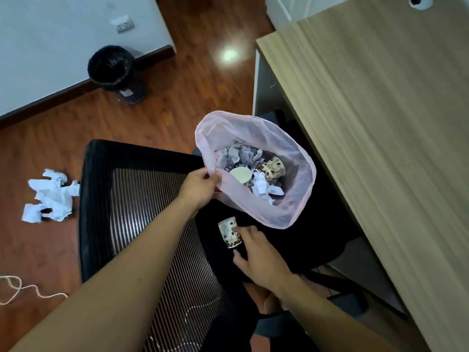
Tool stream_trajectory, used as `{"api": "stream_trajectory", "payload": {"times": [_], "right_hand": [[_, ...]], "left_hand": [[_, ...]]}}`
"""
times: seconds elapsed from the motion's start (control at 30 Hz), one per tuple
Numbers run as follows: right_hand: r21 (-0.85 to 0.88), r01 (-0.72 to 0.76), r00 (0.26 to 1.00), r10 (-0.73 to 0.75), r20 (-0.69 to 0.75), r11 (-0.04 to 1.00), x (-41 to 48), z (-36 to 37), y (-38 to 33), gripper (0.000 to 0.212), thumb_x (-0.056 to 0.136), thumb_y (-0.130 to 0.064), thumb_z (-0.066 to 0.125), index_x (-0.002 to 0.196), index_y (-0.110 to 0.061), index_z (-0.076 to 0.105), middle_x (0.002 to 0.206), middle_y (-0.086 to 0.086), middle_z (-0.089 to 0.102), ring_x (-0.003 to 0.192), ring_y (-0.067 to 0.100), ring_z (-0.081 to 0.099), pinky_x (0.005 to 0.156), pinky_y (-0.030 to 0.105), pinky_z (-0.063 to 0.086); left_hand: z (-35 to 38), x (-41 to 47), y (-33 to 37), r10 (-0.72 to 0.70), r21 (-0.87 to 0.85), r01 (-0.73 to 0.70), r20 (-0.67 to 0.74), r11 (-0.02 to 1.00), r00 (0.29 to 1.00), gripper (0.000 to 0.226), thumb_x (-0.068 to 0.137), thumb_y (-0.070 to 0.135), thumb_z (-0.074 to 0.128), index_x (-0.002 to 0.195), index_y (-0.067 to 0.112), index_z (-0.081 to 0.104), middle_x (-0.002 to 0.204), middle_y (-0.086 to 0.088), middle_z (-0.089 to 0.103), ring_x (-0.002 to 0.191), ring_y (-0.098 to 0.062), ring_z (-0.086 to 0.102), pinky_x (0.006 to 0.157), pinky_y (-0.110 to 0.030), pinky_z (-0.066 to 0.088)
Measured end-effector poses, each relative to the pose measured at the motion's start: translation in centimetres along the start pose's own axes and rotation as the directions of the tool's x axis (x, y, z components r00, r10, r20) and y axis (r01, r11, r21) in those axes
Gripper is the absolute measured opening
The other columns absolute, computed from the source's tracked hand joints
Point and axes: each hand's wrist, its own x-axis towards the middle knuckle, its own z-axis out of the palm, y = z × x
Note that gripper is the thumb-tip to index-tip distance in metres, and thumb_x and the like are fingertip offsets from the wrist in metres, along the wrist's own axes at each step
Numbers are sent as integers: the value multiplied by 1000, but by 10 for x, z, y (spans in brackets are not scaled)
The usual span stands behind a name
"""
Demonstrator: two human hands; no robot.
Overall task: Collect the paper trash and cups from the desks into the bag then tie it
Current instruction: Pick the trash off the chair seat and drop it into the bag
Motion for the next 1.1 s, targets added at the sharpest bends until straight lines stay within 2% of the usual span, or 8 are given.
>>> {"api": "stream_trajectory", "payload": {"times": [0.17, 0.3, 0.47, 0.6, 0.7, 0.83, 0.97, 1.1], "right_hand": [[-283, -113, 966, 172, 193, 953, 66, 49, 15, 102, 98, -29, 72, 173, -41, 3, 177, 19, 7, 154, 45, 30, 114, 56, 47], [-464, -26, 957, 156, 244, 885, 93, 84, 22, 86, 110, -20, 51, 174, -38, -4, 181, 22, -7, 162, 44, 18, 119, 58, 38], [-516, 15, 974, 105, 203, 856, 101, 99, 37, 78, 111, -19, 46, 175, -33, 4, 176, 26, 10, 147, 44, 41, 109, 53, 49], [-387, -59, 975, 137, 175, 920, 88, 89, 46, 112, 88, -22, 83, 172, -32, 10, 165, 20, 25, 138, 41, 50, 108, 49, 52], [-228, -113, 979, 148, 139, 967, 60, 66, 43, 120, 87, -33, 89, 173, -32, 6, 166, 21, 24, 149, 43, 44, 119, 49, 46], [-44, -15, 996, 19, 84, 999, 4, 23, 21, 125, 87, -43, 88, 174, -30, 0, 178, 10, 13, 166, 31, 19, 132, 42, 29], [53, 107, 994, -108, 26, 993, -46, -29, -17, 113, 86, -54, 82, 172, -33, 11, 160, -4, 35, 150, 22, 42, 119, 36, 45], [150, 91, 976, -58, -209, 984, -61, -85, -55, 103, 83, -58, 84, 165, -35, 26, 150, -15, 45, 138, 7, 50, 107, 30, 51]], "left_hand": [[-3, 15, -7, 0, -22, 0, -8, 1000, 1000, 19, 111, 19, 61, 114, 11, 79, 114, -16, 80, 88, -22, 74, 73, -31, 64], [-2, 20, -7, 31, -21, -31, -13, 999, 999, 19, 110, 19, 62, 111, 10, 79, 102, -13, 76, 83, -20, 71, 76, -34, 66], [-2, 20, -9, 65, 2, -65, -31, 998, 997, 20, 111, 19, 62, 110, 10, 79, 93, -6, 74, 79, -16, 70, 69, -27, 64], [-6, 17, -15, 73, 28, -72, -37, 997, 997, 21, 110, 19, 62, 114, 9, 79, 101, -11, 78, 83, -19, 72, 77, -34, 67], [-9, 9, -22, 61, 20, -60, -45, 998, 997, 21, 111, 20, 61, 113, 13, 80, 106, -11, 81, 88, -21, 76, 78, -36, 68], [-12, -11, -33, 32, 54, -29, -40, 998, 999, 21, 111, 21, 61, 108, 22, 82, 104, -5, 84, 97, -27, 82, 84, -41, 68], [-19, -26, -45, 33, 176, -28, -24, 984, 999, 23, 102, 39, 61, 95, 30, 81, 97, 1, 84, 96, -26, 81, 92, -55, 65], [-24, -41, -46, 19, 245, -13, -23, 969, 1000, 22, 109, 28, 62, 94, 30, 78, 96, 2, 82, 96, -26, 79, 94, -54, 64]]}}
